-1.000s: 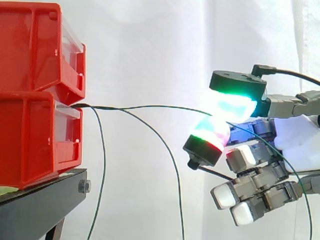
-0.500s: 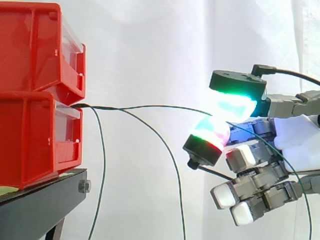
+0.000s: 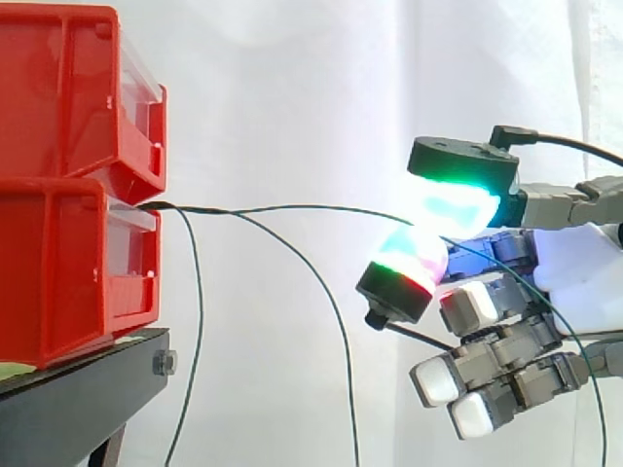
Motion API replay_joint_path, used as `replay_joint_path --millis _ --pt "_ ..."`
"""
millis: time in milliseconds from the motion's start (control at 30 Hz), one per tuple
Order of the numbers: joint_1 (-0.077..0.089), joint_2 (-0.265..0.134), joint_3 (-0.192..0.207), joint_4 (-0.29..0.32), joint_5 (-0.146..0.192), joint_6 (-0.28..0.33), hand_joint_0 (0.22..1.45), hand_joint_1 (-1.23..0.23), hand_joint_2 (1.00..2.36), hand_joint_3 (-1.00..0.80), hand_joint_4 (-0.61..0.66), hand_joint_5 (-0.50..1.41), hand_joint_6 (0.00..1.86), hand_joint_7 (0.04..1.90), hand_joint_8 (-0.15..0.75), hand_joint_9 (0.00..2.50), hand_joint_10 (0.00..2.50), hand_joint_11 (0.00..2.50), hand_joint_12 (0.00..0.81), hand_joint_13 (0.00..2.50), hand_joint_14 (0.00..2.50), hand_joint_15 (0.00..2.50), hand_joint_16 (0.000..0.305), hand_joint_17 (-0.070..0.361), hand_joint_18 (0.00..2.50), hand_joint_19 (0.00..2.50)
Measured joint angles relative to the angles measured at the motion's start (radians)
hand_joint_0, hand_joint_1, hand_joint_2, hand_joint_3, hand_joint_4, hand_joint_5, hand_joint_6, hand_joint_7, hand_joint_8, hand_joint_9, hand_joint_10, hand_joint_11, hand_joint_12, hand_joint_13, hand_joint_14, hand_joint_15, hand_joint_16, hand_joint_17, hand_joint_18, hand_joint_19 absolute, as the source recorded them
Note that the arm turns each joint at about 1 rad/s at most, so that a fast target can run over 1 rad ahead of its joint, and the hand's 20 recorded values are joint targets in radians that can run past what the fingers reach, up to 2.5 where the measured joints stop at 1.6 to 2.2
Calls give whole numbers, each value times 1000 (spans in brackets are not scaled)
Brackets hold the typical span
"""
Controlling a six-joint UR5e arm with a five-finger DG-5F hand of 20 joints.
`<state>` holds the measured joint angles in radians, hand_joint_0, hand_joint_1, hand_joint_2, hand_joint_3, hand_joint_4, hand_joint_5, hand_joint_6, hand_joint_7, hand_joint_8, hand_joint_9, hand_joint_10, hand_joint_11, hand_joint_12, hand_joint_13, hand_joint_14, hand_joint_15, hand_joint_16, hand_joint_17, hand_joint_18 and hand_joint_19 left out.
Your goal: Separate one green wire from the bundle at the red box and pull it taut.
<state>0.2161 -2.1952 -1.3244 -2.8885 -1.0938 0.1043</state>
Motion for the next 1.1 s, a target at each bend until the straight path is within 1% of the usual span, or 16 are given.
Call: replay_joint_path --millis 1100 --pt "0 0 0 0 1 0 582 -792 1015 -66 44 -105 910 1090 255 1178 19 679 381 858 19 532 56 126 735 475"
